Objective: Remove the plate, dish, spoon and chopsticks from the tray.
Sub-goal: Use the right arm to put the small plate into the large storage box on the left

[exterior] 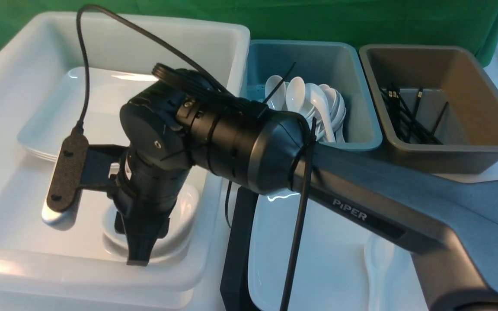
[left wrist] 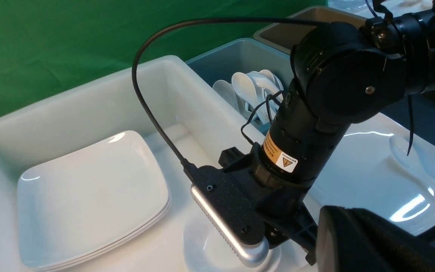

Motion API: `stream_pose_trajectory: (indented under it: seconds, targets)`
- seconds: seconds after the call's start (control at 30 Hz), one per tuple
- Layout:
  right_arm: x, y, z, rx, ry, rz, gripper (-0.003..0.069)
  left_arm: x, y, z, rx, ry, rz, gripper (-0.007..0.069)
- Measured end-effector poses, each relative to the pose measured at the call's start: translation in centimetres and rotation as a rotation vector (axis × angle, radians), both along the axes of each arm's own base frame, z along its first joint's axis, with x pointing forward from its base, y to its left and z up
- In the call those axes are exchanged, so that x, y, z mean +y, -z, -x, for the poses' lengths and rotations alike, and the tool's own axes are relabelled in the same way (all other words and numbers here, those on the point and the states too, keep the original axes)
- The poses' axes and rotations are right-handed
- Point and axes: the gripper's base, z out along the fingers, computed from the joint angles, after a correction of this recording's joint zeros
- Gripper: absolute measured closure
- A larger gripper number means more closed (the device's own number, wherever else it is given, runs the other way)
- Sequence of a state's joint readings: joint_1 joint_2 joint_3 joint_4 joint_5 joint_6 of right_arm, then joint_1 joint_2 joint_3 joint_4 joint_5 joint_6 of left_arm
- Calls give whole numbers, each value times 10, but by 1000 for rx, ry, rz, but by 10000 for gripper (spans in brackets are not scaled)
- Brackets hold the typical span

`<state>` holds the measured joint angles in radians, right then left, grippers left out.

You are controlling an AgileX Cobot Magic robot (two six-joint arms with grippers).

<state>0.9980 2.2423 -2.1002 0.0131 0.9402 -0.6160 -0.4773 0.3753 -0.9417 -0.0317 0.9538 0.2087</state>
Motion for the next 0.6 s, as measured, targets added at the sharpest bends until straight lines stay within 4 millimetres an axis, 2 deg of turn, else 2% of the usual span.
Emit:
stream_pose_trajectory:
  seconds: [0.03, 0.1, 0.13, 0.3, 0.33, 0.37, 0.4, 0.43, 0.5, 0.53, 0.6]
  targets:
    - [-1, -3, 1, -3, 0, 2, 221, 0, 0, 0, 0, 0, 0, 603]
    - [-3, -7, 1, -4, -1, 7, 192, 0, 0, 0, -1, 0, 1, 603]
    - [-7, -17, 4, -8, 2, 9, 171, 0, 0, 0, 0, 1, 1, 603]
    - [-33, -73, 22, 23, 72, -4, 179, -3, 0, -3, 19, 8, 2, 603]
    - [-42, -91, 27, 31, 109, -26, 197, -5, 1, -7, 36, 10, -4, 603]
    - [-47, -100, 30, 39, 139, -42, 210, -7, 1, -11, 53, 11, -10, 603]
    - [-59, -124, 36, 25, 194, -97, 258, -14, 2, -21, 101, 19, -22, 603]
    - [-67, -138, 40, 16, 233, -130, 291, -17, 3, -27, 130, 25, -28, 603]
    - [-80, -154, 44, 1, 308, -165, 370, -26, 4, -39, 198, 42, -34, 603]
    - [-95, -167, 47, -15, 362, -192, 433, -32, 3, -47, 239, 54, -35, 603]
    - [-118, -179, 53, -33, 443, -208, 510, -42, 4, -59, 307, 71, -38, 603]
